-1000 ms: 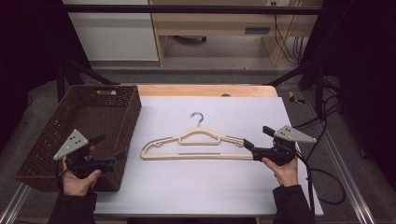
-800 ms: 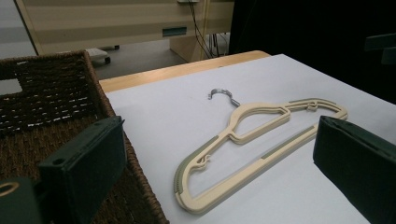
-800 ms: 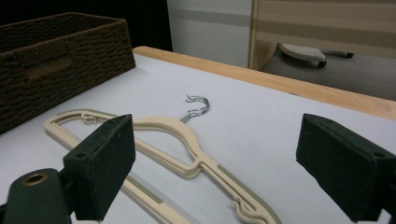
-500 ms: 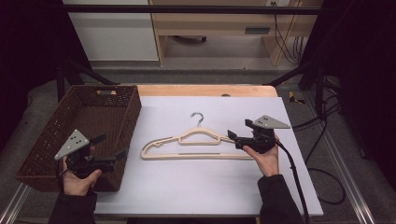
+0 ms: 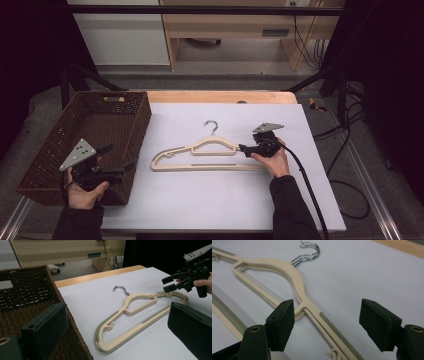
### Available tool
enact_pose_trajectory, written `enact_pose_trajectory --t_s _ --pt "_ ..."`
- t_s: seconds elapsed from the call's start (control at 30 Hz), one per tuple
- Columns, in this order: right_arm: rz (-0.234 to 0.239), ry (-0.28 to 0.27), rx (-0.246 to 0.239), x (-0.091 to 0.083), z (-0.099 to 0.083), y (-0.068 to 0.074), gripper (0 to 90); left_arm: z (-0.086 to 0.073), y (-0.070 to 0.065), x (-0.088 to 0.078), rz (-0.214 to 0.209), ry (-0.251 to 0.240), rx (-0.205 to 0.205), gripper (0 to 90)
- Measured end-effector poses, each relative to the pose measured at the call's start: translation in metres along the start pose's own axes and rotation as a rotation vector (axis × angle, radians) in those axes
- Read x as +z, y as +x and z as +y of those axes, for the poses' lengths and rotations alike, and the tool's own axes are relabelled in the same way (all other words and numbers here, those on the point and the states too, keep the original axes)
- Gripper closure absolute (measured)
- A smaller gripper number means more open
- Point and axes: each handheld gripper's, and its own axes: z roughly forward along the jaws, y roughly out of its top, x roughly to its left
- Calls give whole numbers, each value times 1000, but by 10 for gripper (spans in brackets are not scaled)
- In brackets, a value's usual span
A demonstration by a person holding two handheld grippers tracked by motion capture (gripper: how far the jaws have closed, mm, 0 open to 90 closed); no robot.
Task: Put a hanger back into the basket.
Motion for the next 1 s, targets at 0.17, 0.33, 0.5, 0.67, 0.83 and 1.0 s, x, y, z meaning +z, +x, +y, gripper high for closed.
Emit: enact_pose_trajectory --t_s 0.17,0.33,0.5,0.67,0.83,1.0 --pt "4 55 -12 13 -7 -4 302 0 -1 0 -3 -1 6 26" --pt "24 98 -13 24 -13 -4 405 0 0 1 -1 2 4 26" --pt "40 119 -15 26 -16 -5 435 0 0 0 2 -1 3 26" --pt "32 132 -31 24 -16 -6 527 0 0 0 2 -1 4 26" --pt "34 147 -38 21 -15 -5 565 0 -1 0 2 4 10 26" --pt "15 141 -68 15 -14 -4 618 0 -1 0 5 0 7 26"
